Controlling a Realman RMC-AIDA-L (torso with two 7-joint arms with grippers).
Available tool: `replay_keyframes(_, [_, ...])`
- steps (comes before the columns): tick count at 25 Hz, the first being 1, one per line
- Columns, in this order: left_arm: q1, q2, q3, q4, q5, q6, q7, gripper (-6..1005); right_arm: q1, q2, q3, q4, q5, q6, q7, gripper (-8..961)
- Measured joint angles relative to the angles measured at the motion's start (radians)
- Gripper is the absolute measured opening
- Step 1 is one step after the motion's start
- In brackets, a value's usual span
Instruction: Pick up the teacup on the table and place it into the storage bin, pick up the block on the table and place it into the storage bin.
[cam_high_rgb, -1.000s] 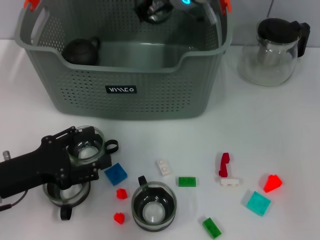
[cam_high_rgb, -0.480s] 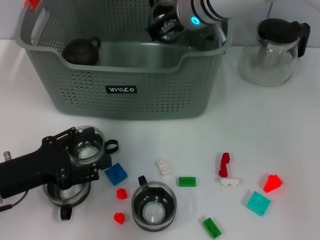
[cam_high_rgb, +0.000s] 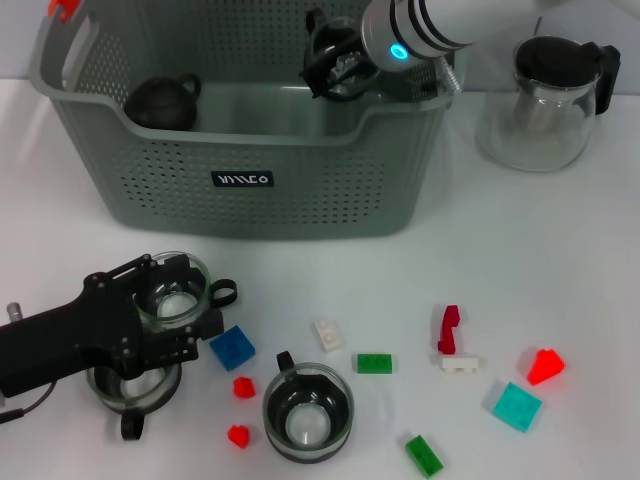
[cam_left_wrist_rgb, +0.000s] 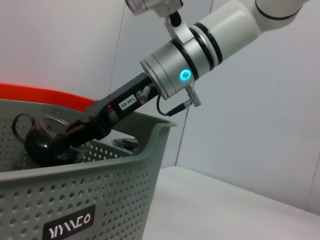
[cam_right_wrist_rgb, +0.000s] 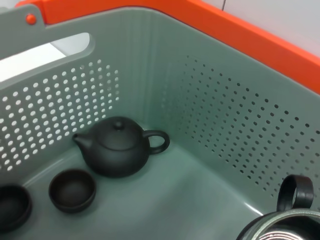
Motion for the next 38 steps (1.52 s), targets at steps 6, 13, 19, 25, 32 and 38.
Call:
replay_keyframes(6, [0.001,0.000,-0.001,0.000,-0.001,0.000,0.000,871,0.000,0.000,0.000,-0.004,-0.002,-0.012,-0.006,113])
replay_keyframes(13, [0.005,0.000,-0.003,0.000,-0.005,0.000,0.000,871,-0.003,-0.002,0.006,-0.017,-0.002,-0.008,-0.001,210])
replay_keyframes(19, [0.007,0.000,-0.004,0.000,-0.006,-0.001,0.005,872,-0.178,-0.006,0.036,-0.365,0.122,-0.124,-0.058,389])
replay_keyframes(25, [0.009,0.000,-0.004,0.000,-0.006,-0.002,0.005,872,-0.549,-0.017,0.046,-0.777,0.797,-0.418,-0.530,558])
replay_keyframes(32, [0.008,0.000,-0.003,0.000,-0.006,-0.002,0.005,871,-0.810,-0.032,0.182,-0.785,1.089,-0.898,-0.911,565])
replay_keyframes(38, [0.008,0.003,-0.003,0.001,-0.006,-0.011,0.001,871,-0.914,-0.080,0.235,-0.831,0.872,-1.239,-0.949,566])
